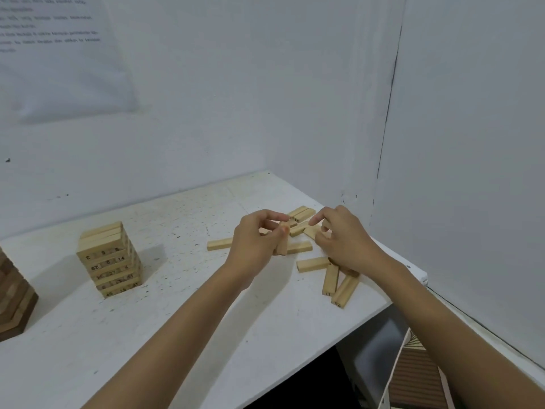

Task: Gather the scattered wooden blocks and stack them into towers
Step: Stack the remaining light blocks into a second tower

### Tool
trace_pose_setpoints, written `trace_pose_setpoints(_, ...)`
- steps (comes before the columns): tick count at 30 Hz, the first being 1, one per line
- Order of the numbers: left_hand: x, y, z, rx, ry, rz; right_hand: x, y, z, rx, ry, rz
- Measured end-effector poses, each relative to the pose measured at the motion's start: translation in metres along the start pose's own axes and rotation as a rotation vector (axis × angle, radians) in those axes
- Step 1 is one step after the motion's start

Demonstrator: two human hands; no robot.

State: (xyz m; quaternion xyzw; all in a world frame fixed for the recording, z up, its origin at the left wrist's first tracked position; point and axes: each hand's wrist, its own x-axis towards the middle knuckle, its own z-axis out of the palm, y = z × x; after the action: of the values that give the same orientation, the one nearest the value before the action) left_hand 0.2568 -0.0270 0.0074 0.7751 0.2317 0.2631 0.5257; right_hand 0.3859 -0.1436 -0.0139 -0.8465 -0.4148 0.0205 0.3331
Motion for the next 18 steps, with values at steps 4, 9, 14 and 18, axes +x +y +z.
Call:
trace_pose_setpoints(4,0.005,-0.003,0.002,-0.07,-0.024,-0.055,0.018,0.008,0.004,-0.168,0.013,-0.014)
trace_pose_setpoints(9,0.007,-0.008,-0.002,-0.107,-0.036,-0.073,0.028,0.01,0.014,-0.165,0.018,-0.075)
trace_pose_setpoints(14,0.005,-0.014,-0.012,-0.139,-0.041,-0.091,0.028,-0.004,0.019,-0.083,0.064,-0.116)
trace_pose_setpoints(18,-0.003,-0.019,-0.031,-0.122,-0.034,-0.113,0.025,-0.034,0.019,0.259,-0.027,-0.105)
